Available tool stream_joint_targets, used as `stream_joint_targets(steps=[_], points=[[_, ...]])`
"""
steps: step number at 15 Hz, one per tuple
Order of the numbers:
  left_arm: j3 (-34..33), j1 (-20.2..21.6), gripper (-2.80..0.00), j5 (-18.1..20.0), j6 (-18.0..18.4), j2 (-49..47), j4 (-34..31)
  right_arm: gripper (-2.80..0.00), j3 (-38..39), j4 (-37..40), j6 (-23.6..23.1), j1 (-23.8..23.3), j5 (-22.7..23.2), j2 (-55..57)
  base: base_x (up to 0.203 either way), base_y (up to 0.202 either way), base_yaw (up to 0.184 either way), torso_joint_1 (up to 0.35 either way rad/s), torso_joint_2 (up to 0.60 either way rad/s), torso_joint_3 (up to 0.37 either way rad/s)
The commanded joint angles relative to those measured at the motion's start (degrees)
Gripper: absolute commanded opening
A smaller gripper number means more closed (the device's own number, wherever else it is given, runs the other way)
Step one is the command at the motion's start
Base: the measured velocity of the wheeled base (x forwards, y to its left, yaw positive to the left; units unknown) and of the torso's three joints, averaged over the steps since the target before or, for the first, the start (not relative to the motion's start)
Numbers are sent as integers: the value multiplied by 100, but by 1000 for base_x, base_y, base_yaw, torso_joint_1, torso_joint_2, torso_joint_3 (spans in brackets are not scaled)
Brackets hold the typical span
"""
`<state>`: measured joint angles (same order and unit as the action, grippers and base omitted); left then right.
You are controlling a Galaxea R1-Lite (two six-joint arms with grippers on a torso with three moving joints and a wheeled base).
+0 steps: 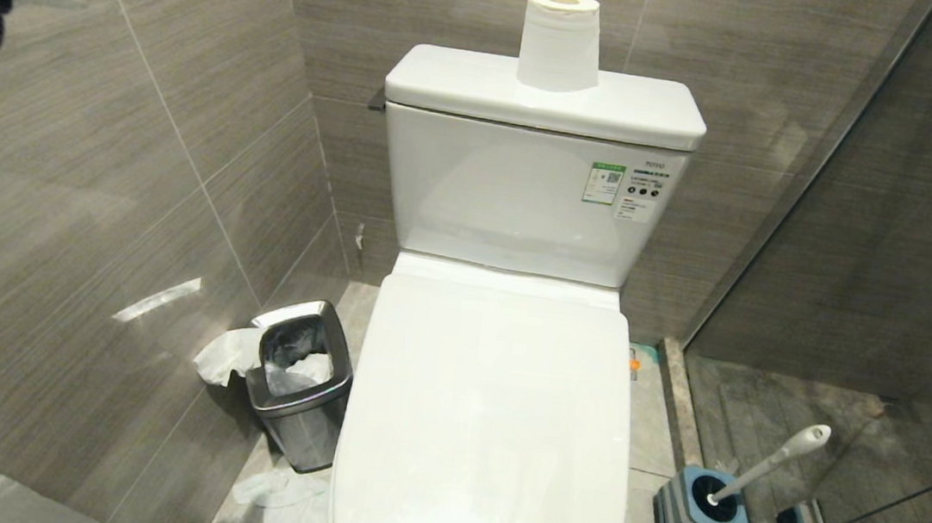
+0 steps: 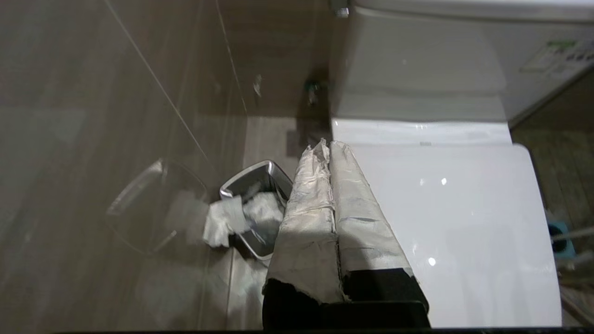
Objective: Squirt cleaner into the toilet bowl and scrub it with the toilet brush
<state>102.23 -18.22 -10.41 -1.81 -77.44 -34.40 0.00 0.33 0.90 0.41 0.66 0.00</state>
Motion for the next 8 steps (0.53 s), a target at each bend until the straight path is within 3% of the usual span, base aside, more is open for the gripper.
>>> stream_joint_targets(steps=[1,3,5,8], points=[[4,161,-280,43,36,547,49,-280,0,2,-2,2,4,0,0,0,0,0,0,0],[7,351,-280,445,40,851,55,-280,0,2,-2,2,4,0,0,0,0,0,0,0],[7,793,-280,738,48,1070,56,-280,0,2,-2,2,4,0,0,0,0,0,0,0],[-36,1072,-280,958,54,1525,45,-280,0,2,-2,2,4,0,0,0,0,0,0,0]])
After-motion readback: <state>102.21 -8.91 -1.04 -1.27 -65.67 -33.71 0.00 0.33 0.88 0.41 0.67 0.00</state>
